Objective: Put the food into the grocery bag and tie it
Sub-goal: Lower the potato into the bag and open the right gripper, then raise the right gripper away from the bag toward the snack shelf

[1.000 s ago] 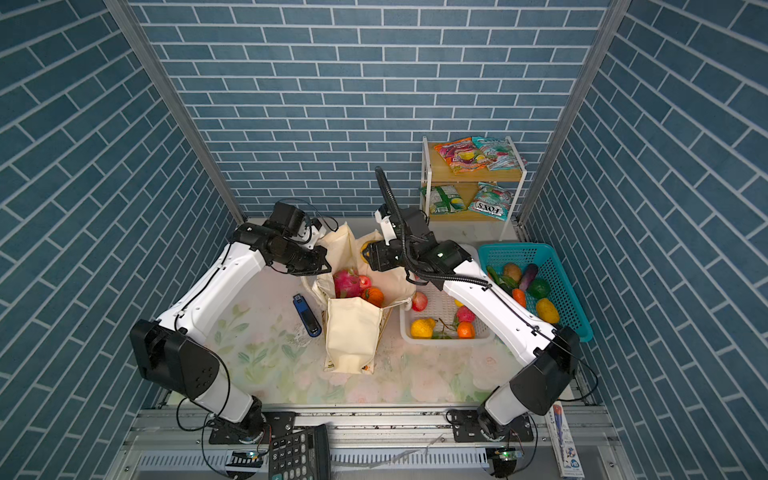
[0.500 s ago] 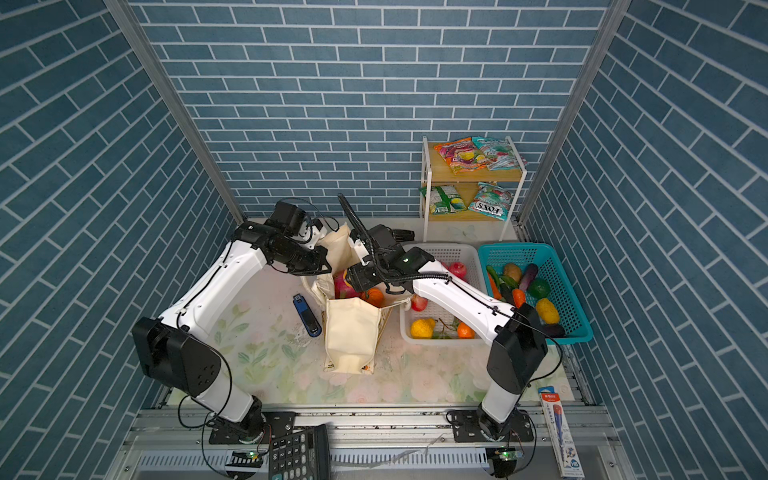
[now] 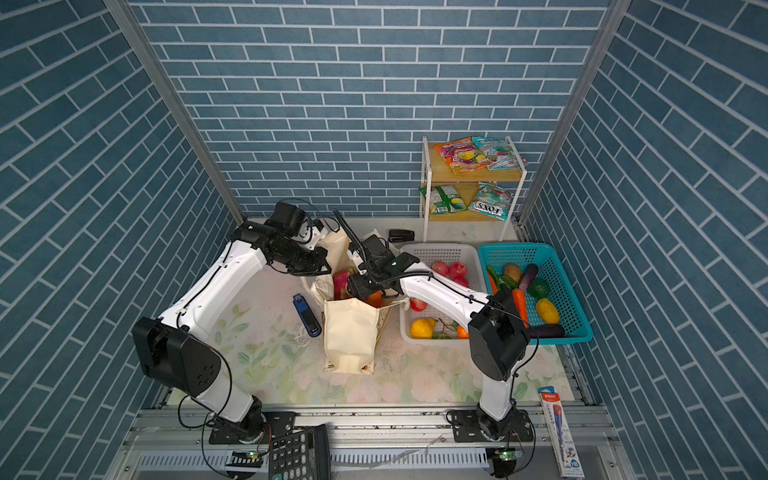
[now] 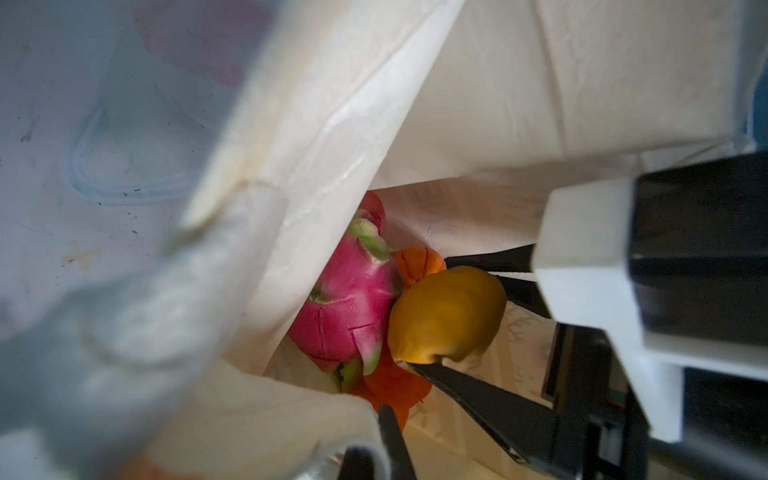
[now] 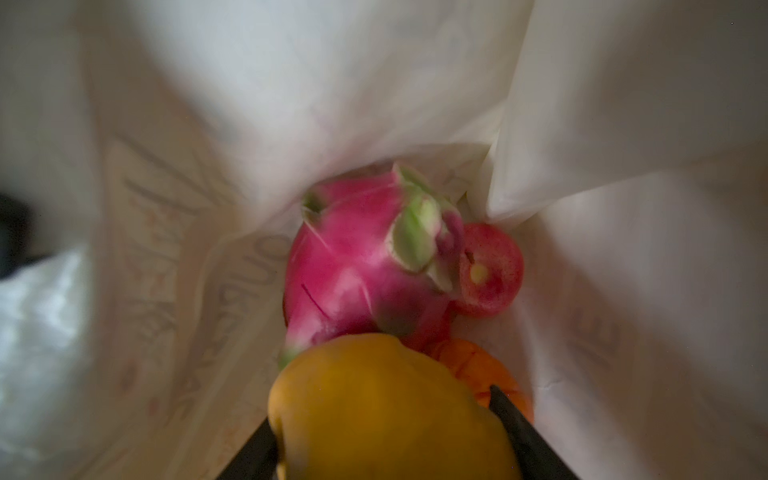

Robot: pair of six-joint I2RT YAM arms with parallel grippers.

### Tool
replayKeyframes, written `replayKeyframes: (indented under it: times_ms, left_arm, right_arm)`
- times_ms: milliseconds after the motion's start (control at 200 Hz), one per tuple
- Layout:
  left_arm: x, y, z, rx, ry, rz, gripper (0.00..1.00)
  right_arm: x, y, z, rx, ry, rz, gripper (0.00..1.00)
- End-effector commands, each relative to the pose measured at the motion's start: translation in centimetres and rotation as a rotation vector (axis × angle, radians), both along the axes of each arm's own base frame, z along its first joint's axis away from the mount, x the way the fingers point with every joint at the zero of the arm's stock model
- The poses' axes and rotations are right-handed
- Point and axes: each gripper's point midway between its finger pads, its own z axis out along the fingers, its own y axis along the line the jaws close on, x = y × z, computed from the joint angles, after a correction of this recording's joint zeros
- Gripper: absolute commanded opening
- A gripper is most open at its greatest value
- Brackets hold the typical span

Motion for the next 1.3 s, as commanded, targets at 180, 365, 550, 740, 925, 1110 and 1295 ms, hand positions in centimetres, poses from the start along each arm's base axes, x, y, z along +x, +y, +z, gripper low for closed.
replayKeyframes:
  times_ms: [180, 365, 550, 740, 925, 1110, 1295]
  left_arm:
    - [-0.8, -0.4, 0.1, 0.0, 0.018, -0.043, 0.05]
    - [-0.6, -0.4, 0.2, 0.003, 0.012, -0.045, 0.05]
    - [-0.2, -0.4, 0.4, 0.005, 0.001, -0.035, 0.05]
    - [0.0, -0.4, 0.1, 0.007, 0.004, -0.027, 0.05]
    - [0.1, -0.4, -0.2, 0.0, 0.008, -0.008, 0.05]
    - [0.0, -0.5, -0.5, -0.007, 0.018, 0.004, 0.05]
    - [0.1, -0.7, -0.5, -0.021, 0.02, 0.01, 0.05]
  right_arm:
    - [-0.5, 0.0, -2.1, -0.032, 0.017, 0.04, 0.83]
    - [-0.3, 0.1, -1.0, -0.023, -0.022, 0.06, 0.99]
    - [0.4, 0.0, 2.6, 0.0, -0.127, 0.088, 0.99]
    - [1.9, -1.2, 8.1, 0.027, -0.27, 0.056, 0.99]
    - [3.9, -4.0, 12.8, 0.033, -0.401, -0.066, 0.99]
    - [6.2, -8.4, 16.7, 0.006, -0.529, -0.232, 0.99]
    - [7.7, -13.9, 18.4, -0.023, -0.622, -0.387, 0.98]
